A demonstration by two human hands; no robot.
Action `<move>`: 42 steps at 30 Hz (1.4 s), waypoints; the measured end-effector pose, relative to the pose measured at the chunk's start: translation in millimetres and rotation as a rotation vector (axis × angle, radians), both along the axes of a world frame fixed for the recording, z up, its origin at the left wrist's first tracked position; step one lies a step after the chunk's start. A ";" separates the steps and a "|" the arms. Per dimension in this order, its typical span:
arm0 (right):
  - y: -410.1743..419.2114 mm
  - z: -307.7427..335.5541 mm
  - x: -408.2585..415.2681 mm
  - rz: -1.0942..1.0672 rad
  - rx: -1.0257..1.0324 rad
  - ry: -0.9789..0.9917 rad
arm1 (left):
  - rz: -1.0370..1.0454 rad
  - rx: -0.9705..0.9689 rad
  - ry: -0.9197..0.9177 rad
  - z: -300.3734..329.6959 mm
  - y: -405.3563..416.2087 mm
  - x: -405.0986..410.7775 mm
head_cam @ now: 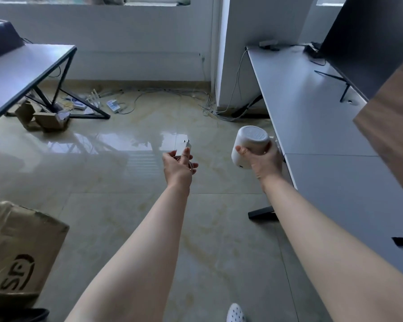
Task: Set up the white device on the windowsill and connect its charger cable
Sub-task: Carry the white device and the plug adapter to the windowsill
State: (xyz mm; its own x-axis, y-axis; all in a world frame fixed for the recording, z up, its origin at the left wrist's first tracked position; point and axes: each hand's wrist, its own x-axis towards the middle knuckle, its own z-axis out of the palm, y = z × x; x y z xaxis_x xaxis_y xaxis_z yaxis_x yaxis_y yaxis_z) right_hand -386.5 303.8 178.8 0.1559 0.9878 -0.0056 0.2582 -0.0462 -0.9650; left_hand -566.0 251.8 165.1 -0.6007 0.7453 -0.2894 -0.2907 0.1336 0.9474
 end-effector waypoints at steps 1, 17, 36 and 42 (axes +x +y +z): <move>8.0 1.7 -3.7 -0.001 0.001 -0.006 | -0.006 0.004 0.003 2.0 8.3 -3.6; 236.7 7.3 -45.7 0.042 0.002 -0.014 | 0.082 -0.011 0.024 7.7 222.8 -54.7; 495.7 20.0 -174.3 0.028 0.017 -0.045 | 0.088 -0.006 0.044 19.7 481.5 -183.8; 572.7 32.5 -231.8 -0.011 0.024 -0.015 | 0.054 -0.006 0.076 34.5 554.5 -242.9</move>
